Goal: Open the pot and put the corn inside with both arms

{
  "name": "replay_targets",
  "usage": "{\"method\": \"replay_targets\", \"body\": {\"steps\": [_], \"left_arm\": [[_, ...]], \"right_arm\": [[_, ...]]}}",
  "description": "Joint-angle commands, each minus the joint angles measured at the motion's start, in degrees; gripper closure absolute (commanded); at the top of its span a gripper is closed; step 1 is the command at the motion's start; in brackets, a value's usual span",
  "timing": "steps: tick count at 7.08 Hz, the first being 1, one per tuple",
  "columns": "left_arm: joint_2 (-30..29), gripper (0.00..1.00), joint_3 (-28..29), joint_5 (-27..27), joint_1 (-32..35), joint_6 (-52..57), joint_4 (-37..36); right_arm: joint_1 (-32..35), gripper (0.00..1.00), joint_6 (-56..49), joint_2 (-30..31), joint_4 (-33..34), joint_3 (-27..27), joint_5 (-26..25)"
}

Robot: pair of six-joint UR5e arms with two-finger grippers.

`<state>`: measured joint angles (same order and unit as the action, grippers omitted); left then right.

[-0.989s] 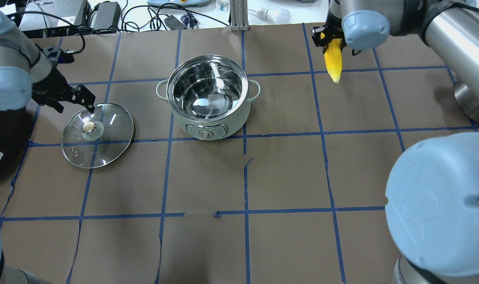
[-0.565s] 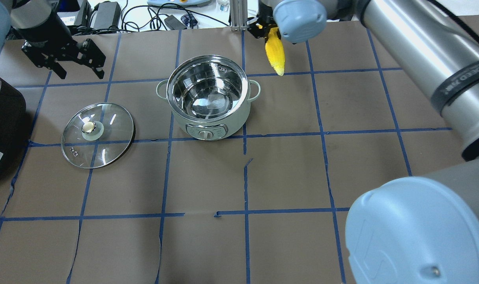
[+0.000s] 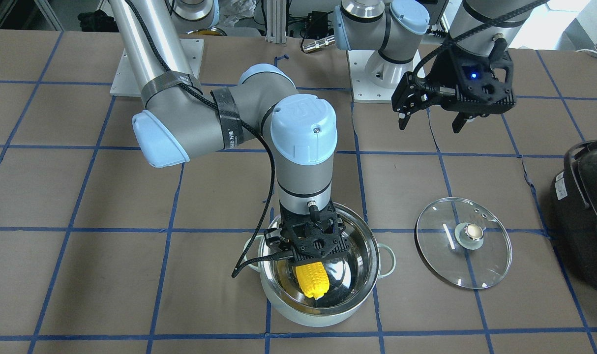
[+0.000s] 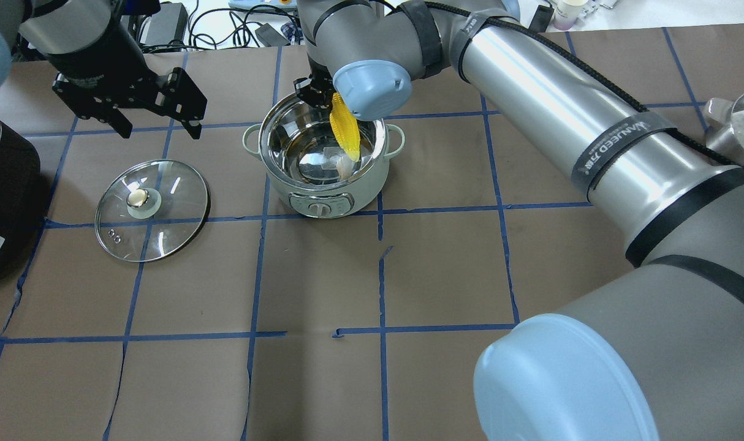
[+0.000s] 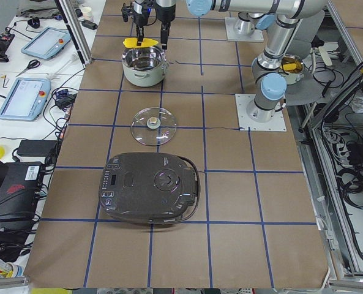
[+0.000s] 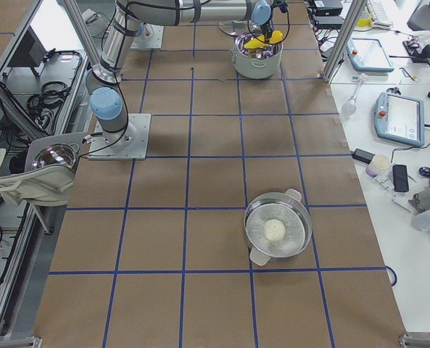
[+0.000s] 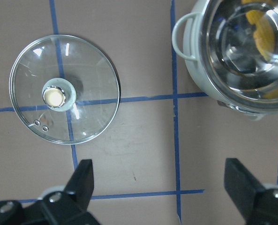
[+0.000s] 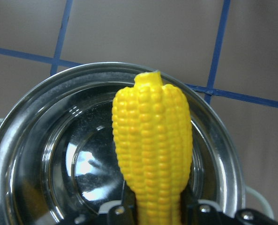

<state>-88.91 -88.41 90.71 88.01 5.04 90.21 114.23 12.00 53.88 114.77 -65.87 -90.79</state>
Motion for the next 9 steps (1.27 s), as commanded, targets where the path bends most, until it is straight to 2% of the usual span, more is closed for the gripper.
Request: {"method": "replay_targets", "body": {"steps": [1,2,5,6,8,9], "left_arm": [[0.1,0.00,-1.4,0.7,0.8,-0.6,-3.1],[-0.2,0.00,-1.1,0.5,0.8,-1.5,-3.3],[-2.1,0.00,1.6,0.6,2.7,-4.2,-3.2],[-2.8,0.00,2.5,0.7,3.4,-4.2,-3.1],[-3.4,0.00,3.2,0.7,3.4,-4.2,-2.7],[-3.4,0.00,3.2,0.7,3.4,-4.2,-2.7]], "right_arm": [[0.8,0.17,0.0,-0.9,1.1,-0.3,0.6],[0.7,0.00,2.1,-1.0,3.2,-0.9,0.8],[0.1,0.00,-1.1,0.9,2.6,-2.4,0.0],[-0.9,0.00,-1.8,3.8,-1.4,-2.8,-0.3],[-6.4,0.00,-2.2,10.1,-15.3,-4.3,0.0],[-10.1,0.00,-5.0,13.1,-16.7,-5.3,0.8]]}}
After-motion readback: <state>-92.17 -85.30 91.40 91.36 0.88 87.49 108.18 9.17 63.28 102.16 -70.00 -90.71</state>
